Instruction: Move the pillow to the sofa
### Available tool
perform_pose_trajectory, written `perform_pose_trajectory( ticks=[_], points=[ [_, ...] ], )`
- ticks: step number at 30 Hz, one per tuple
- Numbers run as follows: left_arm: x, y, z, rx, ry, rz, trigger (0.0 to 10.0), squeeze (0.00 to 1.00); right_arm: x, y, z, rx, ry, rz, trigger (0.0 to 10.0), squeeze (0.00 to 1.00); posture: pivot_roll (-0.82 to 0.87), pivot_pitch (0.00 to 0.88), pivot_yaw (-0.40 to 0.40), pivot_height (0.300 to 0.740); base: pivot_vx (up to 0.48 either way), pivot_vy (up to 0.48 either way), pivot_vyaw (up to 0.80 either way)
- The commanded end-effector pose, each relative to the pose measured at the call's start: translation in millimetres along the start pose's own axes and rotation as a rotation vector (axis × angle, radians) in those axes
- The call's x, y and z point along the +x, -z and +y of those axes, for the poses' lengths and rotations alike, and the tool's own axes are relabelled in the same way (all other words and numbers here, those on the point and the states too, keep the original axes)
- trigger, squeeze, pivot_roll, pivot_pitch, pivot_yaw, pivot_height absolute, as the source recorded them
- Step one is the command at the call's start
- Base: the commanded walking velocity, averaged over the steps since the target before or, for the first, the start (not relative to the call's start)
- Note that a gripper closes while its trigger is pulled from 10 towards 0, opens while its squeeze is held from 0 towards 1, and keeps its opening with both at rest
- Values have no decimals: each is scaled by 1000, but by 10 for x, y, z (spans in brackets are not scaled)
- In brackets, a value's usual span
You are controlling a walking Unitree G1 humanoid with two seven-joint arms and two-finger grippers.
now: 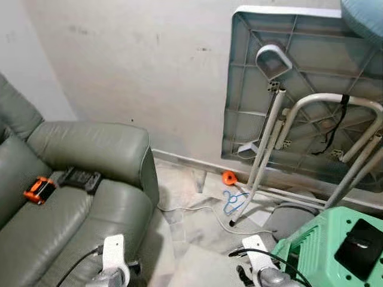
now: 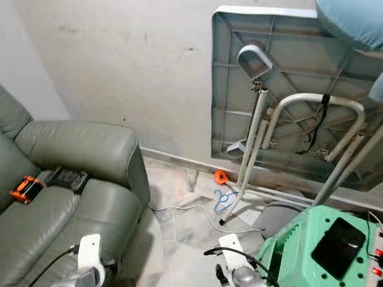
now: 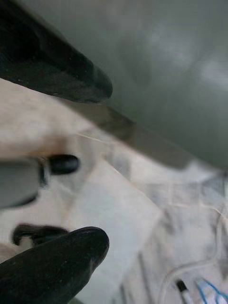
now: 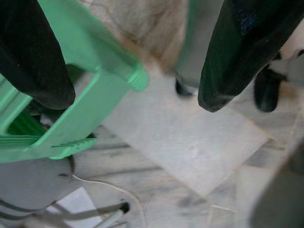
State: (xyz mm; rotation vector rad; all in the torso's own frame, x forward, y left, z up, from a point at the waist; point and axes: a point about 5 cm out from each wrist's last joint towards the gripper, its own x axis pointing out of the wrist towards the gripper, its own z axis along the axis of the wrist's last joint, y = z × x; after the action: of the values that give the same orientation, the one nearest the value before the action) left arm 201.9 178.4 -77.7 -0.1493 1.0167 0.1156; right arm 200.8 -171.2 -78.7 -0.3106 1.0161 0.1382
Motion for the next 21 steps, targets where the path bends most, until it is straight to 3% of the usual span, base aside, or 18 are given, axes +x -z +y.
perform_pose_trajectory(
  ticks=[1,6,21],
  points=[
    [3,7,-46,3,8,1,10000,0,-1,-2,-59,4,14,1,10000,0,-132,0,46,740,469,0,0],
    [3,6,-46,-5,7,0,10000,0,-1,-1,-59,0,16,6,10000,0,-133,0,47,740,86,0,-225],
    [4,0,-50,-15,6,3,10000,0,0,-13,-63,-7,16,5,10000,0,-135,0,51,740,0,0,-739]
  ],
)
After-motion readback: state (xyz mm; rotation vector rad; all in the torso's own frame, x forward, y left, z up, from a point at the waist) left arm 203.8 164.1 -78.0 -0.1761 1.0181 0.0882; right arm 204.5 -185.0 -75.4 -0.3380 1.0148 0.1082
